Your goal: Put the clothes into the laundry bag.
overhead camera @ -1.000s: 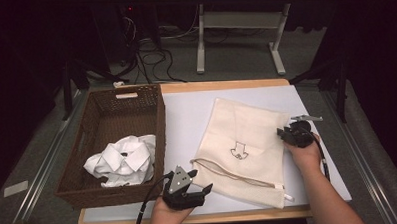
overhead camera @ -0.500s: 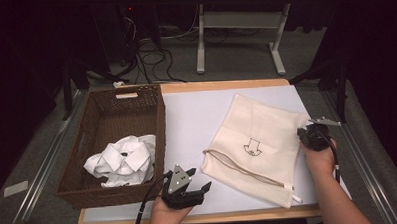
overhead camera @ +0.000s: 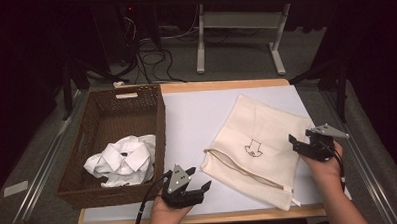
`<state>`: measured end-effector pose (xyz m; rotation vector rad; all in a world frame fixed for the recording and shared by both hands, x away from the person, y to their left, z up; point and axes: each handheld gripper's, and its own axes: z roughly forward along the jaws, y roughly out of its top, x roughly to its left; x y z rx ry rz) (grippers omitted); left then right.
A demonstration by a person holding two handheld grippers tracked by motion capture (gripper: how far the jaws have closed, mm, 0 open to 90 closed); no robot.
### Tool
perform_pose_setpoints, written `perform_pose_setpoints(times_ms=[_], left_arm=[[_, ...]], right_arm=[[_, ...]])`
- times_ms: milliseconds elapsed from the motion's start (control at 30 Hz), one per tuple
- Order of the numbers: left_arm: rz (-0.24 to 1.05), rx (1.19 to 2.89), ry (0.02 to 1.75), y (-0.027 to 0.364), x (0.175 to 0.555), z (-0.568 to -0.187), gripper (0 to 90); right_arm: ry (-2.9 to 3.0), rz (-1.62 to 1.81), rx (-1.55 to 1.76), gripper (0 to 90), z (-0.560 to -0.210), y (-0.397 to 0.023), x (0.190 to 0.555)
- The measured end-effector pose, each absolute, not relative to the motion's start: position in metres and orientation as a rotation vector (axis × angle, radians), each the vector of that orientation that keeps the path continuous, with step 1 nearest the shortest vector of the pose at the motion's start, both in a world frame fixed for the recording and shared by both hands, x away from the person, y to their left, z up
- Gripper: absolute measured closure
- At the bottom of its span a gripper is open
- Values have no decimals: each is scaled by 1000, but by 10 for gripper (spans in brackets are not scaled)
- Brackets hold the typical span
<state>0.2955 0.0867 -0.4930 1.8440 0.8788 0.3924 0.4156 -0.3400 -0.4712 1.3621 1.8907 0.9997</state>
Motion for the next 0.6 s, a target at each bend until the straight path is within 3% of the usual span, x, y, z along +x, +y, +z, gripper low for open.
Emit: perform_pose_setpoints(times_ms=[300, 367, 600], left_arm=[[400, 1849, 850, 84, 295, -494, 278], [430, 1850, 852, 83, 294, -493, 226], [470, 1856, 839, 74, 291, -494, 128]], right_arm=[[1956, 1173, 1160, 71, -458, -308, 342], [1957, 1204, 1121, 41, -458, -307, 329], [1969, 1185, 1031, 4, -466, -315, 307]])
